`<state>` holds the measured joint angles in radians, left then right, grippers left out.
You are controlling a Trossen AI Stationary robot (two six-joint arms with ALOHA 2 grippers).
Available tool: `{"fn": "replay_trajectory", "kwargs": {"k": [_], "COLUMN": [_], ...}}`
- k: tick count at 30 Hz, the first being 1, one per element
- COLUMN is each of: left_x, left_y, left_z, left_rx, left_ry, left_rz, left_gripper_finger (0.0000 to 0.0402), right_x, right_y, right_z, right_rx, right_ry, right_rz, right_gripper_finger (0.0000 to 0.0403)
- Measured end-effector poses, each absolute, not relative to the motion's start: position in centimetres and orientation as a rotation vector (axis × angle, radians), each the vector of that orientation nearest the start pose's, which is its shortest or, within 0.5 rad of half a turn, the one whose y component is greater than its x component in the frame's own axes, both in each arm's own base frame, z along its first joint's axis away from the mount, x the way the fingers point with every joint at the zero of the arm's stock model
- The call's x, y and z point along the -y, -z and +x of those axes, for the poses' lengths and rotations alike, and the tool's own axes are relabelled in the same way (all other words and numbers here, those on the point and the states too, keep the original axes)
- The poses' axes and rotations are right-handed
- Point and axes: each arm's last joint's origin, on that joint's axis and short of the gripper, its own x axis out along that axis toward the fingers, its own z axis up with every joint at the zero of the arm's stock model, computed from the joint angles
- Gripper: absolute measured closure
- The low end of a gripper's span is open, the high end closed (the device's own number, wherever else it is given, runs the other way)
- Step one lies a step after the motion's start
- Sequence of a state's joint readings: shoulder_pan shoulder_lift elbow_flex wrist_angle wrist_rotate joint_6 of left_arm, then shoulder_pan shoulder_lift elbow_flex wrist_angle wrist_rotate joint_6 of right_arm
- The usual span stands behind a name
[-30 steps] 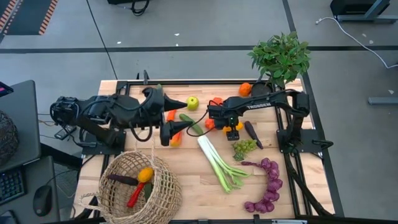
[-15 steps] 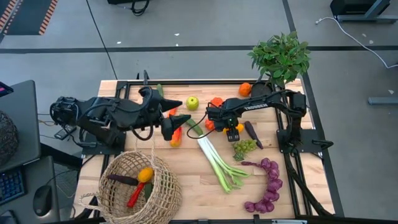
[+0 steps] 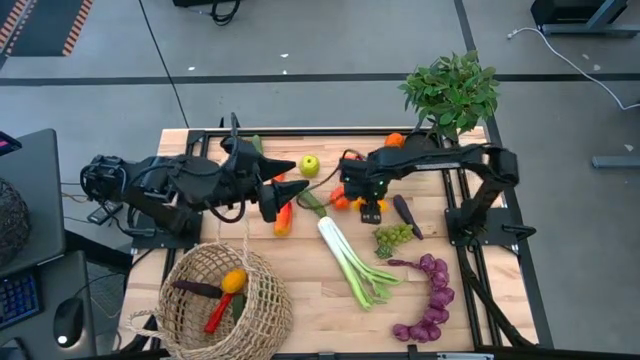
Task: Build produce basket
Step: Put the right mango into the basket
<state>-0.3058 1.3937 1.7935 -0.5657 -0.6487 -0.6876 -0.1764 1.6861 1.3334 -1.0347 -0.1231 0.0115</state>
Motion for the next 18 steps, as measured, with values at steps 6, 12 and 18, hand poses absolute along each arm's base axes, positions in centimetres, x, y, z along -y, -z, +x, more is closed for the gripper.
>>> {"fn": "replay_trajectory", "kwargs": {"k": [6,12,18], "left_x": [6.1,6.4,5.9], "left_y": [-51.0,-50.6,-50.4], "left_z": [26.1,26.8,27.1], "left_rx": [0.063,0.032,0.030], "left_ry": [-0.318,-0.299,-0.323], "left_rz": [-0.610,-0.530,-0.543], "left_gripper_finger": [0.0047,0.0047,0.0047], "right_x": [4.0,1.4,-0.6], "right_y": [-30.0,-34.0,-37.9], "right_z": [32.0,31.9,31.1], "right_rx": [-0.928,-0.640,-0.382], "right_ry": [0.138,0.050,-0.032], "right_rz": [0.428,0.526,0.599], "right_gripper_finger": [0.0174,0.0174,0.0173]}}
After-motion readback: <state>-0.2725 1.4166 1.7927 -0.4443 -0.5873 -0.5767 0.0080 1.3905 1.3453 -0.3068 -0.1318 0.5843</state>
